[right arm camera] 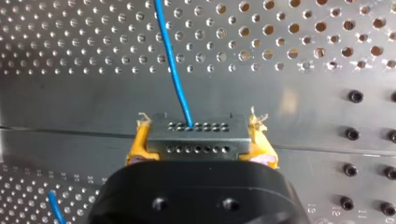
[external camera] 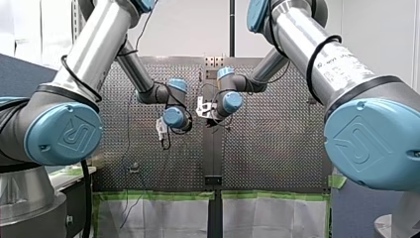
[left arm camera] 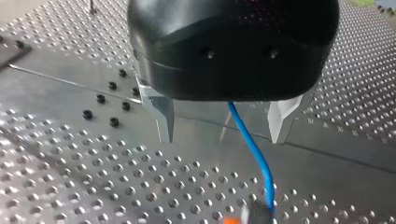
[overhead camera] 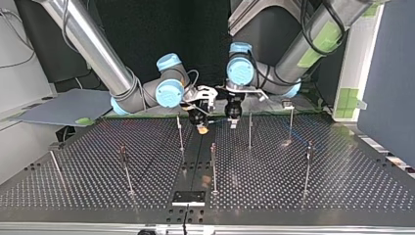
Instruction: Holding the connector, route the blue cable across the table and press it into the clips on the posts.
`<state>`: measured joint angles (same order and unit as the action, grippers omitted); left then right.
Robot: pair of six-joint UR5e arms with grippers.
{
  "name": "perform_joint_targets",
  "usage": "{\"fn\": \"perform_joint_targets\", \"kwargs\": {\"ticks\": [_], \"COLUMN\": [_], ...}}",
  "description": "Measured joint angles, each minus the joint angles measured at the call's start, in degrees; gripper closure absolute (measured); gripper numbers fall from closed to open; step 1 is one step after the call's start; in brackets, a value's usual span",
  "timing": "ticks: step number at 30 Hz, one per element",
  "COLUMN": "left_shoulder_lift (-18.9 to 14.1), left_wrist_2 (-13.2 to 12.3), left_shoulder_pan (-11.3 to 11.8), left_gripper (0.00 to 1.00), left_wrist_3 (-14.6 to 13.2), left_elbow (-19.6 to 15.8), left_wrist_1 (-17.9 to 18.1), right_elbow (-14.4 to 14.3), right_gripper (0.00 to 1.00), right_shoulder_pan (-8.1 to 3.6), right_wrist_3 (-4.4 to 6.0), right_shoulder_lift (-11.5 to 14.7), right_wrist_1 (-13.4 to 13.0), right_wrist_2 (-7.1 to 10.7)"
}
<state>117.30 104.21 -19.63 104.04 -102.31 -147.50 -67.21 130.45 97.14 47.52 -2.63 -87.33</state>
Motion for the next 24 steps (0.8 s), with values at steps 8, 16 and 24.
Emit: {"fn": "perform_joint_targets", "kwargs": {"ticks": [8,16,24], "left_shoulder_lift": [2.18,2.18,2.17], "left_wrist_2": [0.06,2.69,3.81], "left_shoulder_pan": [0.6,-0.16,-0.94], "left_gripper": [0.0,0.43,1.0], "left_wrist_3": [-0.12,-1.29,-2.06], "left_elbow": [2.67,2.82,2.84], "left_wrist_1": [-1.68,-2.28,-1.85], "right_elbow": [0.0,0.01,0.0], "right_gripper": [1.0,1.0,1.0], "right_shoulder_pan": [-0.05,-0.02,0.12], "right_wrist_3": [0.0,0.04,0.06], "right_shoulder_lift": [0.0,0.0,0.0], "right_wrist_1": [-0.02,-0.02,-0.02], "right_wrist_2": [0.04,0.05,0.05]}}
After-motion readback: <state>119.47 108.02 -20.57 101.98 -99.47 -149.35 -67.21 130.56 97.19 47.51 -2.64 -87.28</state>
